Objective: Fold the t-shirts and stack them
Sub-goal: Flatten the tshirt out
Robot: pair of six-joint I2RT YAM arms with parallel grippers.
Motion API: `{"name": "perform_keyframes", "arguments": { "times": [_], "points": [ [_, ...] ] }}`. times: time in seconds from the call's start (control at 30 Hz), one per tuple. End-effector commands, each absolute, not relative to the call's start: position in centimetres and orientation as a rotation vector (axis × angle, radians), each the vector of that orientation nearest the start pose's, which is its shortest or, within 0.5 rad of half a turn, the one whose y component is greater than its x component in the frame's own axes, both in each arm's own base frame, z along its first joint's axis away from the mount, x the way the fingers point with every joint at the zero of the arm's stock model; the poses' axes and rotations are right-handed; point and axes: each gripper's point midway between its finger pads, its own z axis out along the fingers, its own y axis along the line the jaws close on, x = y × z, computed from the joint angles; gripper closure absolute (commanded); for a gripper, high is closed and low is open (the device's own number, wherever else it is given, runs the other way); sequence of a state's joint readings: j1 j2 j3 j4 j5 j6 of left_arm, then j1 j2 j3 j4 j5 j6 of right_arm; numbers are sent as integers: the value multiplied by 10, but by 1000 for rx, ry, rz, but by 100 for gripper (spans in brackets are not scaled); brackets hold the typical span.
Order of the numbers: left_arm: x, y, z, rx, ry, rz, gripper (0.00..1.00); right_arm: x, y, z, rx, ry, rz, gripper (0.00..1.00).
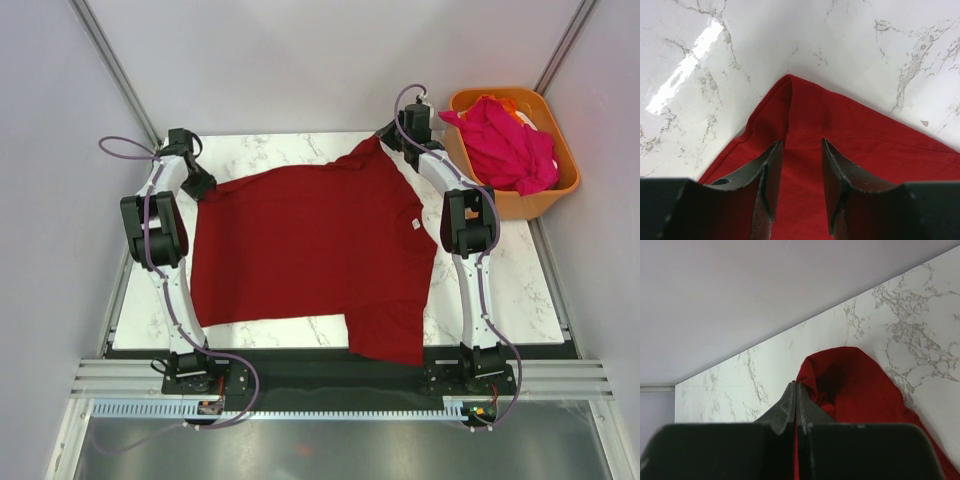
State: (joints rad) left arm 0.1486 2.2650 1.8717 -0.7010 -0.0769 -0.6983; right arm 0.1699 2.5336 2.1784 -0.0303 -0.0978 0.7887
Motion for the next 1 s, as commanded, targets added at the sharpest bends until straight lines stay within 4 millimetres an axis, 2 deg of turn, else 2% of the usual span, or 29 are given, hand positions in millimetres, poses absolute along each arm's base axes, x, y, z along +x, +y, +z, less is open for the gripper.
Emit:
{"name": "perform_keyframes", "arguments": {
  "times": [0.0,0.3,0.4,0.57,0.7,0.83,0.97],
  "points": [
    [533,68,42,-1134,2372,-70,56,687,162,158,513,1877,735,100],
    [534,69,35,-1137,2371,-57,60,688,157,152,522,1885,726,100],
    [533,68,31,-1141,2379,-58,65,688,155,150,527,1888,723,100],
    [536,67,26,-1133,2386,-67,81,687,152,149,528,1890,718,100],
    [537,68,24,-1133,2384,-62,87,687,149,148,532,1892,717,100],
    [540,67,24,-1126,2385,-72,98,687,148,150,532,1889,719,100],
    [543,69,34,-1119,2365,-79,98,686,147,151,528,1890,723,100]
  ]
}}
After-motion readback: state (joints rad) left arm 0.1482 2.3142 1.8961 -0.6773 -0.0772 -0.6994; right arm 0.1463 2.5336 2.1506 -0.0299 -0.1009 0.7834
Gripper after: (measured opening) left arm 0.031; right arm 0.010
